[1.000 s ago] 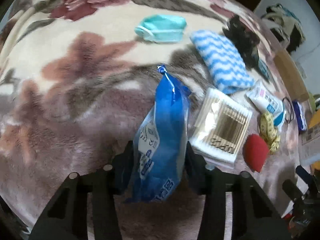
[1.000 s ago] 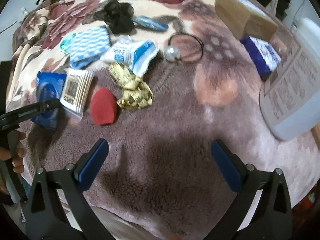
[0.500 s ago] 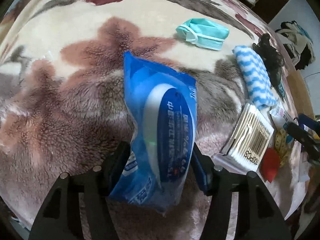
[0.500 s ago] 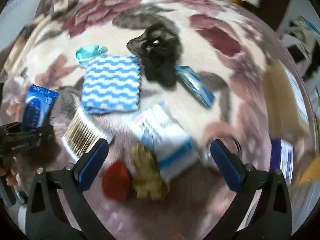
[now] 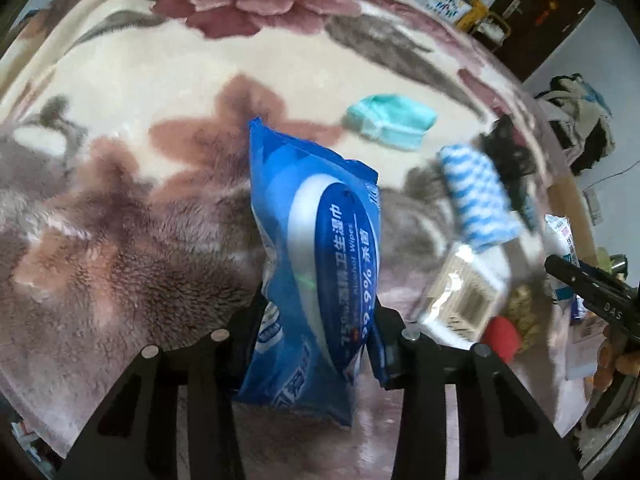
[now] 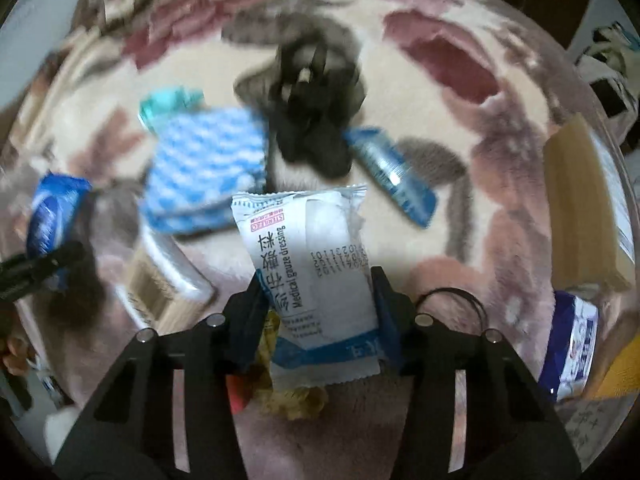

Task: Organize soft objects
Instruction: 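Carry the blue wipes pack and white gauze packet toward the orange basket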

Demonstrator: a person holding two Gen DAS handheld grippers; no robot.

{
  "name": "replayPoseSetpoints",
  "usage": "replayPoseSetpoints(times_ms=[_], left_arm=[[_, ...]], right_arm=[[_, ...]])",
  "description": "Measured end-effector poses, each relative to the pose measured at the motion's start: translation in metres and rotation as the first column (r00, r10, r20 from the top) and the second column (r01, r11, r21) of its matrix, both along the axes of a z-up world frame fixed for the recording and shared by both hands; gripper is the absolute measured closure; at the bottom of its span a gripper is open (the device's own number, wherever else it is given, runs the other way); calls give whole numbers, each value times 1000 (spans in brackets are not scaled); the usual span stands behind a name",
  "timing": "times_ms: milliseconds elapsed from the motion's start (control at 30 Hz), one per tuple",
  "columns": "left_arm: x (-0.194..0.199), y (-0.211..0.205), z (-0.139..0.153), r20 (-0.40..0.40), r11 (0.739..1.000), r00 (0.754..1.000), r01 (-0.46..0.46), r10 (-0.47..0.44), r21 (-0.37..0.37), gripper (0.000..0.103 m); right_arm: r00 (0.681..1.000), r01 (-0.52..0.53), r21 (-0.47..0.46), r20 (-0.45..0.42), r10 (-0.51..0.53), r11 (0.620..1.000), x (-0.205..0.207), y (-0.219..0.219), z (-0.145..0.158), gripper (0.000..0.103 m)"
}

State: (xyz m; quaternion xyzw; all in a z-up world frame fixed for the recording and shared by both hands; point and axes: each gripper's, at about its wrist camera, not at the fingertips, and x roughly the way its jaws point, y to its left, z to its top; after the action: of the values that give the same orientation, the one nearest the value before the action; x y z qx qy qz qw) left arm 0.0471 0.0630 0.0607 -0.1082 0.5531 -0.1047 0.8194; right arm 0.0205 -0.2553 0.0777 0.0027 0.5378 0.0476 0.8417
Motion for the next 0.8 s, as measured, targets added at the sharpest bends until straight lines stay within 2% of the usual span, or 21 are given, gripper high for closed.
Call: replayPoseSetpoints(times_ms=[233,533,800], left_arm=[[-20,-27,42,50,996,996,78,-77,-30,60],[-43,-93,44,30,982,982,185,-186,33,60],[-65,-128,46,24,968,970,240,-242,70,60]], right_arm=[[998,36,137,42,-42,990,-41,-1,34,53],[990,137,167,-36,-133,976,-87,-17,20,53],[986,167,180,-8,-168,969,-107,-29,27,53]])
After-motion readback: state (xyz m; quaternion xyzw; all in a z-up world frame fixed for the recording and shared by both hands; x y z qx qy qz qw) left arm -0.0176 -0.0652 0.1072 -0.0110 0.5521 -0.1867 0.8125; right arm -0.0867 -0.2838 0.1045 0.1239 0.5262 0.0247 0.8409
